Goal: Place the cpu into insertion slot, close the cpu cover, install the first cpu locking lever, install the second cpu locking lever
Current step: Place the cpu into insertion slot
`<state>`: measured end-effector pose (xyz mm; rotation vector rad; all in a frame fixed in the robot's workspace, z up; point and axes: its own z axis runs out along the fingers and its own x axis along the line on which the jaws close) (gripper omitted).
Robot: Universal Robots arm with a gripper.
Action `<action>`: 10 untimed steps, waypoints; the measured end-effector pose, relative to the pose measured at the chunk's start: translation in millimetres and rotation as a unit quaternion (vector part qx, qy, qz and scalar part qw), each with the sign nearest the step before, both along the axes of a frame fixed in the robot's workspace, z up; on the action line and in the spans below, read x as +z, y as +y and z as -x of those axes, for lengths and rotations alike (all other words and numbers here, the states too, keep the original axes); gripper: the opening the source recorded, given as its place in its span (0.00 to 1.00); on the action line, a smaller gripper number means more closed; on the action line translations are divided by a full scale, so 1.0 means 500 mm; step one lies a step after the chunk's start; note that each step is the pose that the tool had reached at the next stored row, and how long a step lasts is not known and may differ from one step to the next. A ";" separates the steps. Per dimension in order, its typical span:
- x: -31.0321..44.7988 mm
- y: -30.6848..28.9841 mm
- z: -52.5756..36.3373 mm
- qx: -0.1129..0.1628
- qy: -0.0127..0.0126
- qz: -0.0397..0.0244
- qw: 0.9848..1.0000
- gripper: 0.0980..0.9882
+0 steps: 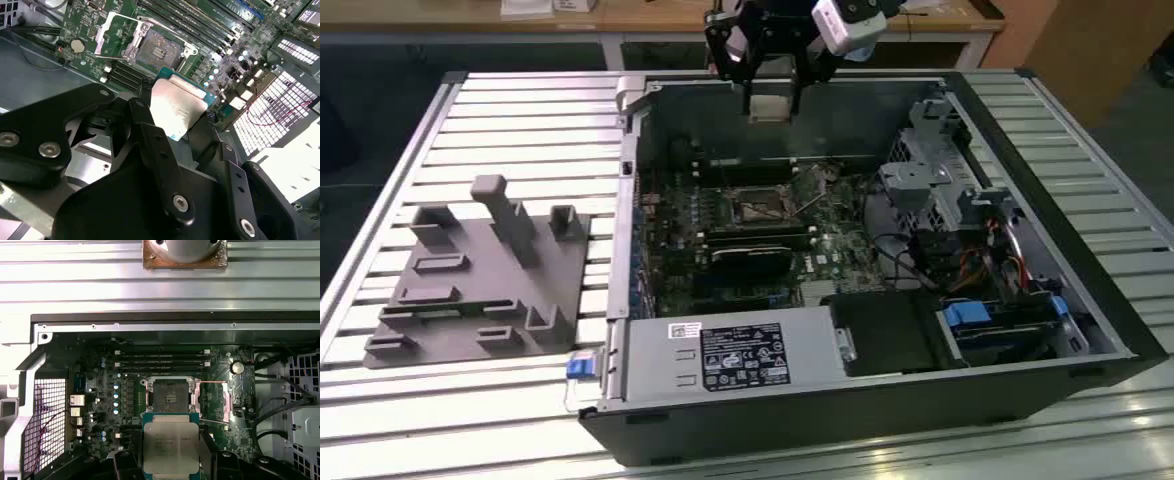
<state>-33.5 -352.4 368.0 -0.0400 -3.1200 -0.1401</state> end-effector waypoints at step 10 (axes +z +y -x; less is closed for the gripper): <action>-0.008 0.000 0.000 0.000 0.000 0.000 1.000 0.50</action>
